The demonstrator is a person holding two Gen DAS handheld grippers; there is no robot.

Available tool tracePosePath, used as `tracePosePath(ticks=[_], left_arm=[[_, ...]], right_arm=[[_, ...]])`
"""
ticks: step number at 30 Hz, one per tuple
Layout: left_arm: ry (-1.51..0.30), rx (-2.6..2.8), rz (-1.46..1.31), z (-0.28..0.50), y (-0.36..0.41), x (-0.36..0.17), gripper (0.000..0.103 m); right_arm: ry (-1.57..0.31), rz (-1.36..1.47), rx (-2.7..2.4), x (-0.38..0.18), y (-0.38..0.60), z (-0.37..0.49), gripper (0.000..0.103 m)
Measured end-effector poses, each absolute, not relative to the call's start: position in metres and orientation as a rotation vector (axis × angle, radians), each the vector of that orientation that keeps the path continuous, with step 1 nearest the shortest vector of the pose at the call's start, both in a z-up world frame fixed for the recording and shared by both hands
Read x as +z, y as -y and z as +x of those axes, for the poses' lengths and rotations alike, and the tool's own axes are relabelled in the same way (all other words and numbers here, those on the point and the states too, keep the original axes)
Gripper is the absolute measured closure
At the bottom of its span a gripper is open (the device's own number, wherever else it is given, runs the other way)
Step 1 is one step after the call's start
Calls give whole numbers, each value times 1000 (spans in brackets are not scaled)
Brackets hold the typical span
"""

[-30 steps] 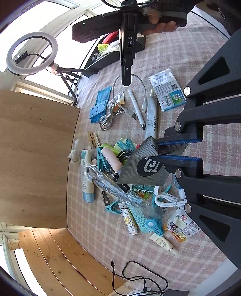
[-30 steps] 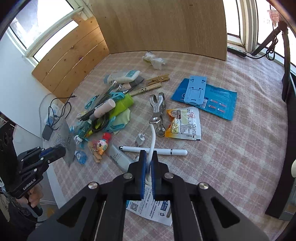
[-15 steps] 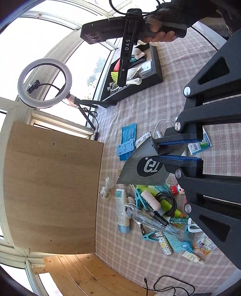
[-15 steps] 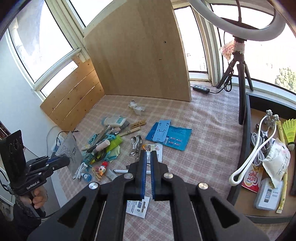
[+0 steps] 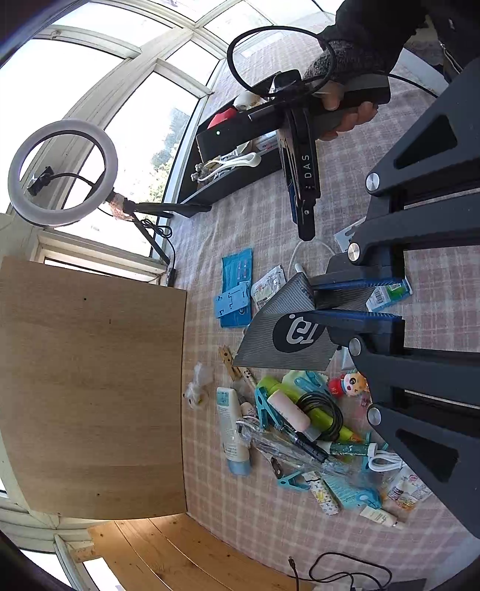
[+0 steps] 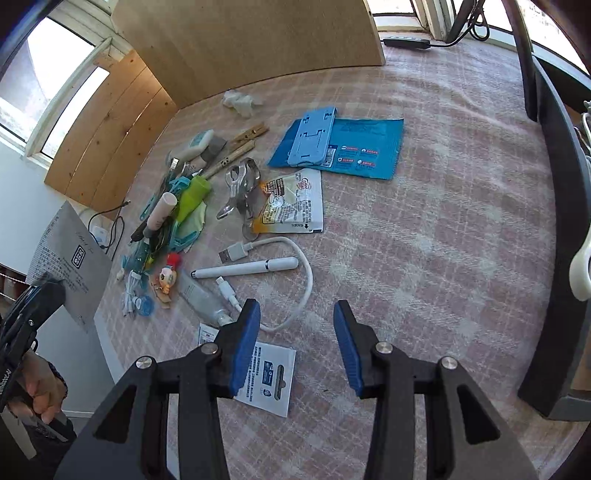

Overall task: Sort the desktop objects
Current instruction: 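Grasp the grey G-logo pouch with the left tool while the right tool grasps a white cable, then carry the grey pouch and white cable into the black tray and release both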

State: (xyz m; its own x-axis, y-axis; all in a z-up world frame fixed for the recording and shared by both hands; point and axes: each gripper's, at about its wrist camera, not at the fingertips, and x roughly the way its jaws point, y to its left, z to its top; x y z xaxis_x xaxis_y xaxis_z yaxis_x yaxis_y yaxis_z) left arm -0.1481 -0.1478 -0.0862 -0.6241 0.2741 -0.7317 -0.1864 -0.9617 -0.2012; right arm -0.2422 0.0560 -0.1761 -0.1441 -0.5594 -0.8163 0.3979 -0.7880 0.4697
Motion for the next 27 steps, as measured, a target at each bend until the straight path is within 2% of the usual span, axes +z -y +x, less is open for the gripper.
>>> tracePosePath(ticks=[3,4,5,7,10,16,22,27], left_arm=[[168,2628,-1222,-144,155,-90,94],[173,2631,-1228,-143,157,-92,94],[178,2635,-1234,-142,160,-93,94],[187,2642,-1245,-139,164,-96,94],[201,2652,-1260,-136,171,-99,94],[160,2630,-1176,-150,150,-71,94],[113,2535,-1061,-177,92,-42,94],[107,2416,-1004,-212,21,-30,94]], right_arm=[[169,1506,-1972,-184,-42,-243,62],[164,1506,-1969,-187,-37,-243,66],[158,1507,-1966,-190,-32,-243,90],[147,1508,-1959,-196,-22,-243,98],[103,1384,-2025,-168,-27,-233,99],[105,1191,-2157,-102,-61,-228,99],[194,1082,-2321,-55,-136,-231,99],[267,1079,-2493,-43,-222,-234,99]])
